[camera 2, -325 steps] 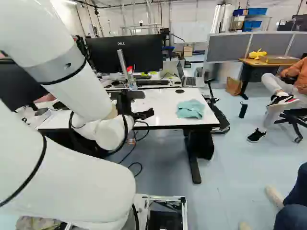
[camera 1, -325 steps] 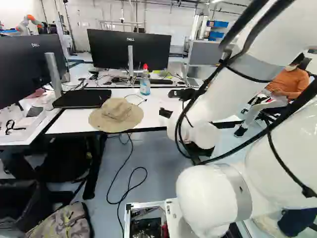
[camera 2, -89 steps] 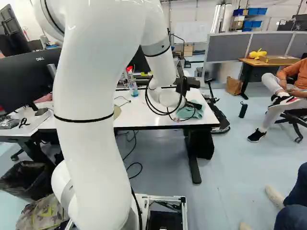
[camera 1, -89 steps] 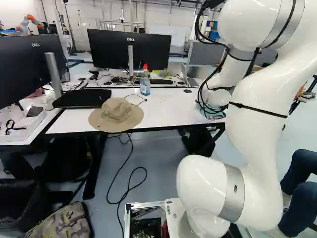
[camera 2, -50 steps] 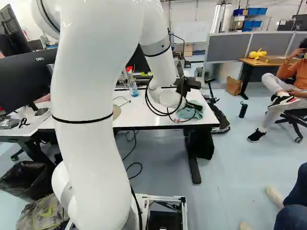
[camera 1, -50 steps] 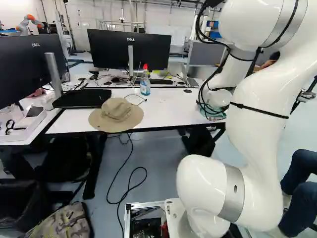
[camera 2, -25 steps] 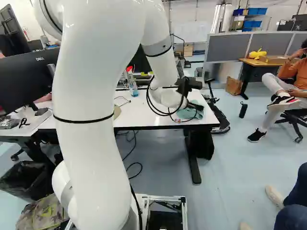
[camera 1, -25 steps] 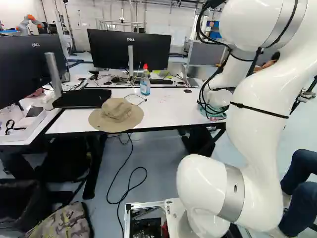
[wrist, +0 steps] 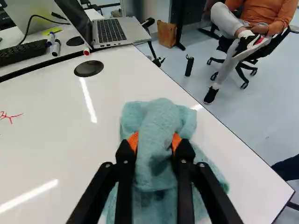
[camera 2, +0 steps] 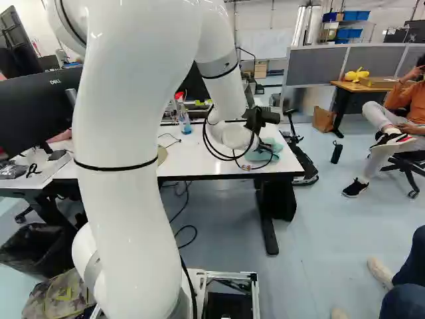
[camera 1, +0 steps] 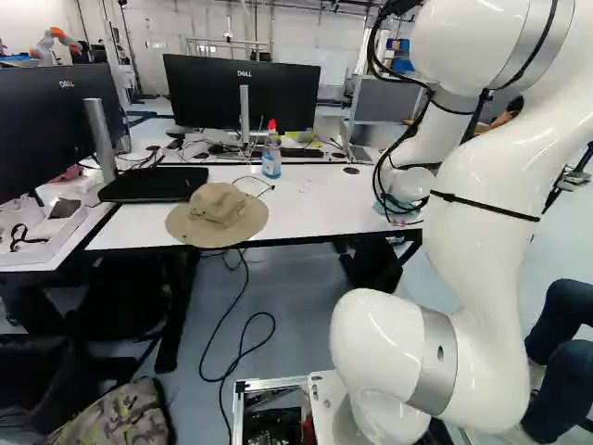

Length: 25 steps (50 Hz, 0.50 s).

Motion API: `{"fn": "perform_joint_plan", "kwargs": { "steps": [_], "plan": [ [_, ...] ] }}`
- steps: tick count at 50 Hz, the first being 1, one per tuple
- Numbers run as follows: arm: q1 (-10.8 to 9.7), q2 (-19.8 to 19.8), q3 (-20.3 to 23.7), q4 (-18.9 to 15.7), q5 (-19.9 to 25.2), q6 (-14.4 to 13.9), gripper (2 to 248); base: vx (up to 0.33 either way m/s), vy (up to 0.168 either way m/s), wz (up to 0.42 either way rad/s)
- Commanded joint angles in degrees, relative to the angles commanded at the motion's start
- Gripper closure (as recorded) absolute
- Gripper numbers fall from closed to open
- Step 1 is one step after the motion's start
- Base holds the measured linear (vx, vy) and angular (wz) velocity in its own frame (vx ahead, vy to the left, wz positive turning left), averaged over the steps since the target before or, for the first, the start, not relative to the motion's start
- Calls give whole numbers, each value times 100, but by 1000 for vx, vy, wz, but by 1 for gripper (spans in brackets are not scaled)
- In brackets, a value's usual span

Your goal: Clean the table with the green towel

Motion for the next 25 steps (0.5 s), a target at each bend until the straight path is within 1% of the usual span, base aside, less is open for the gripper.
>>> {"fn": "perform_joint_plan", "kwargs": {
  "steps": [1, 2, 7, 8, 25],
  "plan": [
    [0, 0, 0, 0, 0, 0, 133, 0, 0, 0],
    [0, 0, 0, 0, 0, 0, 169, 0, 0, 0],
    [0, 0, 0, 0, 0, 0, 169, 0, 0, 0],
    [0, 0, 0, 0, 0, 0, 195, 0, 0, 0],
    [3, 9, -5, 0, 0, 0, 198, 0, 0, 0]
  ]
}}
